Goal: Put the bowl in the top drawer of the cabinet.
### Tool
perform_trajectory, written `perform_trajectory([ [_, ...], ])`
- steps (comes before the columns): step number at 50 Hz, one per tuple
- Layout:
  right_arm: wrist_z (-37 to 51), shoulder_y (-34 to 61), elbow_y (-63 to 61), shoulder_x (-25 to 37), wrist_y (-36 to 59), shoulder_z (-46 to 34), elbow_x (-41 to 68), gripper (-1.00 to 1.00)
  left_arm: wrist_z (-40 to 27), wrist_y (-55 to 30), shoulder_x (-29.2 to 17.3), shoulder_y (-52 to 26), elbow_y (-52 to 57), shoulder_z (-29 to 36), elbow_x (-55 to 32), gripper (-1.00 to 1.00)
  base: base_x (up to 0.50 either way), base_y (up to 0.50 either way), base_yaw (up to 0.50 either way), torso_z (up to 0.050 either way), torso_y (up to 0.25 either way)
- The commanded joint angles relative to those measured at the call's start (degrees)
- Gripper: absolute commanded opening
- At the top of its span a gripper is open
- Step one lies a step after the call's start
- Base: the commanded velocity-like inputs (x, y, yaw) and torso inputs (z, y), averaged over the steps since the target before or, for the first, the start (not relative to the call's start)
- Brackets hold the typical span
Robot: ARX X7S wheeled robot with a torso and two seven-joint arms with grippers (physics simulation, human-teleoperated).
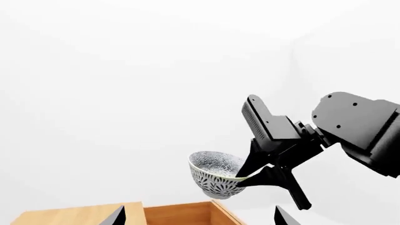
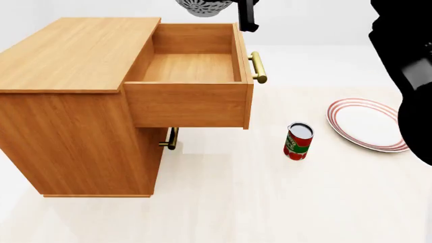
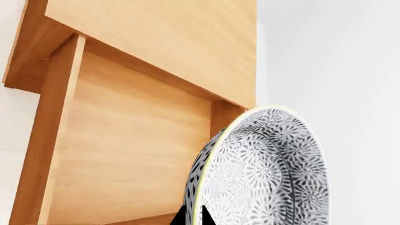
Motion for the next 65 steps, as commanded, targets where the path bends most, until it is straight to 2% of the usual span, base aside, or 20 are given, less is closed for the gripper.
perform_trajectory([
  [1, 1.18, 0.49, -3.6, -1.16, 0.01, -4.0, 5.99, -1.0, 0.86, -0.29, 0.4, 0.75, 0.41, -2.52, -1.27, 1.0, 0.0, 0.0, 0.0, 0.0, 0.0],
  [11, 1.35, 1.91, -6.72, -1.16, 0.89, -4.4, 9.24, -1.0, 2.74, -1.92, 0.77, 0.09, 1.88, -6.67, -1.81, 1.0, 0.0, 0.0, 0.0, 0.0, 0.001],
  [21, 1.54, 2.84, -6.6, -1.16, 1.37, -4.72, 8.08, -1.0, 3.47, -2.94, 0.0, 0.26, 2.36, -9.1, -3.07, 1.0, 0.0, 0.0, 0.0, 0.0, -0.024],
  [50, 2.19, 5.94, -6.62, -1.16, 2.28, -4.57, 7.58, -1.0, 4.45, -0.41, -3.04, -2.76, 1.92, -7.72, -4.17, 1.0, 0.0, 0.0, 0.0, 0.0, -0.198],
  [64, 2.58, 6.58, -6.55, -1.16, 2.44, -4.54, 7.75, -1.0, 4.73, -0.51, -2.17, -2.68, 1.93, -7.62, -3.22, 1.0, 0.0, 0.0, 0.0, 0.0, -0.178],
  [65, 2.51, 6.58, -6.56, -1.16, 2.52, -4.57, 7.76, 1.0, 4.74, -0.53, -2.11, -2.65, 1.92, -7.63, -3.17, 1.0, 0.0, 0.0, 0.0, 0.0, 0.0],
])
